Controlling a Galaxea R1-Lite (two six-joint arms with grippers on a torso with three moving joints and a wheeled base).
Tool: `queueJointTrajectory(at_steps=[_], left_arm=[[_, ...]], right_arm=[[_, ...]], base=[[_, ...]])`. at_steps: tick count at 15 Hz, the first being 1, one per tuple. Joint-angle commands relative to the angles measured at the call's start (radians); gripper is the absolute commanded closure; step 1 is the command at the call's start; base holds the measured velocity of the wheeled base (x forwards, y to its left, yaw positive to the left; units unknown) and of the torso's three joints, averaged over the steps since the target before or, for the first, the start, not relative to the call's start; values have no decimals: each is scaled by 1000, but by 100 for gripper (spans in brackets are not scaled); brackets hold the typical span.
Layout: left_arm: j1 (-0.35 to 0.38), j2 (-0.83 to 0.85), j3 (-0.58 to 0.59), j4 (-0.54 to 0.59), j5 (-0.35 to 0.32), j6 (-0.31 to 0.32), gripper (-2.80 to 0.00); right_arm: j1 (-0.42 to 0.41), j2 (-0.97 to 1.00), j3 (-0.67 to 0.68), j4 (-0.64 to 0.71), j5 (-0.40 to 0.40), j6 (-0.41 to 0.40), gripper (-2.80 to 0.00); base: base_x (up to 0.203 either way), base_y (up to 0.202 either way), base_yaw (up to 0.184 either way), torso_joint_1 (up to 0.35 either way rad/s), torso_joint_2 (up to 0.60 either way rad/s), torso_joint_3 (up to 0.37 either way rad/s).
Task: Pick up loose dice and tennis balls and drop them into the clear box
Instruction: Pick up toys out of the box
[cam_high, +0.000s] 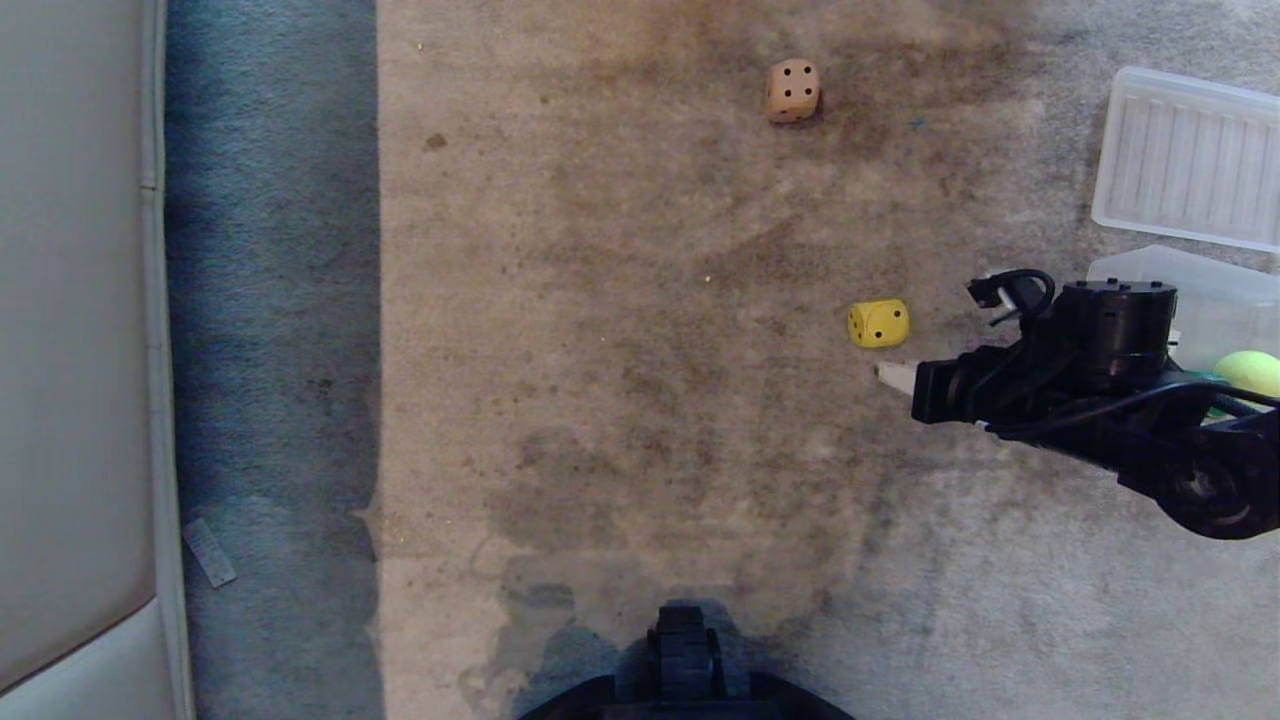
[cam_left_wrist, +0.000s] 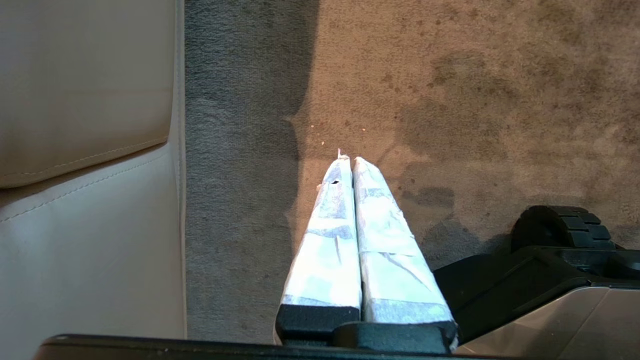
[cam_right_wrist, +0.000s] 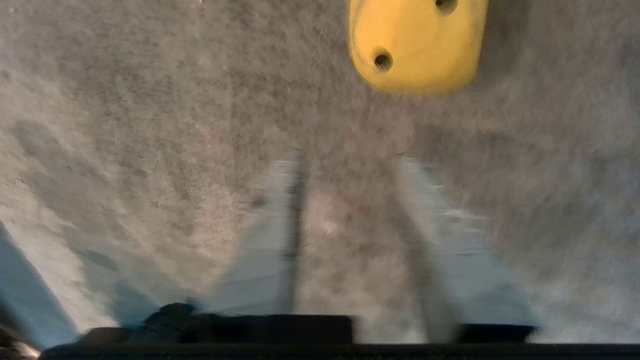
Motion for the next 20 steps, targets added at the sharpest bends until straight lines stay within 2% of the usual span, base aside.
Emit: queueJointTrajectory(at_steps=[1,8,9,13,15,18,20], left_arm=[[0,0,0,-1,0,-1,0],[0,0,0,-1,0,-1,0],[0,0,0,-1,0,-1,0],[0,0,0,-1,0,-1,0],[0,0,0,-1,0,-1,0],[0,0,0,-1,0,-1,0],[0,0,0,-1,0,-1,0]], right_arm=[[6,-1,-20,0,2,-36,-280],[5,57,-46,-79,-1,-113,-280],[3,58,-55,-77,0,-158,-280],[1,72,-74,-81,-1,-202,-280],[-8,101,-84,-79,-1,-312,-280],[-9,103,-86,-78,-1,-318,-280],[-14,132,-105,-84,-7,-355,-280]], base=[[0,0,0,0,0,0],[0,0,0,0,0,0],[0,0,0,0,0,0],[0,0,0,0,0,0],[0,0,0,0,0,0],[0,0,0,0,0,0],[0,0,0,0,0,0]])
